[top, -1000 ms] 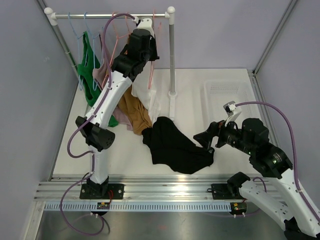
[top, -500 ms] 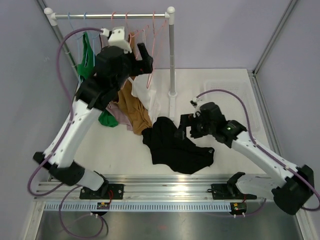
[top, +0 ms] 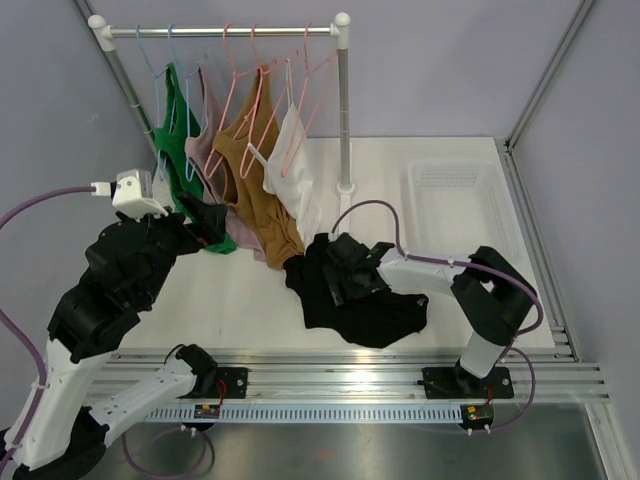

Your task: Remove the tank top from the hanger

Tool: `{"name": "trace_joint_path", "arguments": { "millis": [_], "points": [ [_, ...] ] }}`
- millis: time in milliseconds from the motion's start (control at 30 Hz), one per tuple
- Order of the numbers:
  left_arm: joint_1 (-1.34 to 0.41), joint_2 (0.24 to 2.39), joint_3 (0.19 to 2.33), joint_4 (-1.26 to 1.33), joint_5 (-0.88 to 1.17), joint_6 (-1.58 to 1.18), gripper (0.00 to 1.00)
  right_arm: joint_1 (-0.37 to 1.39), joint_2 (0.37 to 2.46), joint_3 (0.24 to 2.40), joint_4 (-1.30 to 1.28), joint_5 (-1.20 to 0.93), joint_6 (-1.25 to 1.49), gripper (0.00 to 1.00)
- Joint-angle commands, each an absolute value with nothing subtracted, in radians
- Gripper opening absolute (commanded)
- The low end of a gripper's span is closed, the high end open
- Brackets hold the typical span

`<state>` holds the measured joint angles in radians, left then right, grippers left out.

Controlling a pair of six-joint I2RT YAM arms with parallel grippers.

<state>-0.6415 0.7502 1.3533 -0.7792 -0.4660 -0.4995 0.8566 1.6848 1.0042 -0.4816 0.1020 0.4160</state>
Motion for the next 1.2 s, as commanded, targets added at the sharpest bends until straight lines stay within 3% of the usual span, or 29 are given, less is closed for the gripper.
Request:
{"name": "trace_joint_path", "arguments": {
  "millis": [0,33,67,100,133,367,633,900,1033,1167],
  "points": [
    [-0.643,0.675,1.318,-0.891,-0.545,-0.500,0.99,0.928,1.767,1.074,-0.472,0.207,0.417,0.83],
    [-0.643,0.660,1.301,-0.900,-0.552,-0.482,0.99,0.936,1.782,1.080,-0.477,0.204,0.417,0.70],
    [-0.643,0.646,1.293,-0.908,-0.552,-0.470,0.99,0.942,1.793,1.086,-0.477,0.206,0.426,0.52],
    [-0.644,0.625,1.287,-0.925,-0.554,-0.453,0.99,0.943,1.795,1.089,-0.477,0.203,0.426,0.22],
    [-0.643,0.614,1.269,-0.933,-0.560,-0.443,0.99,0.945,1.790,1.098,-0.492,0.193,0.433,0.01],
    [-0.643,0.509,1.079,-0.864,-0.598,-0.376,0.99,0.989,1.539,1.210,-0.687,0.319,0.448,0.00],
    [-0.611,0.451,0.960,-0.813,-0.689,-0.354,0.99,0.989,1.263,1.544,-0.894,0.607,0.361,0.00],
    [-0.574,0.428,0.937,-0.798,-0.670,-0.356,0.99,0.855,1.336,1.989,-1.014,0.810,0.189,0.00],
    [-0.571,0.425,0.934,-0.798,-0.666,-0.356,0.99,0.697,1.382,2.077,-1.046,0.851,0.153,0.00],
    [-0.566,0.417,0.934,-0.795,-0.661,-0.356,0.99,0.539,1.371,2.011,-1.007,0.763,0.160,0.00]
  ]
}}
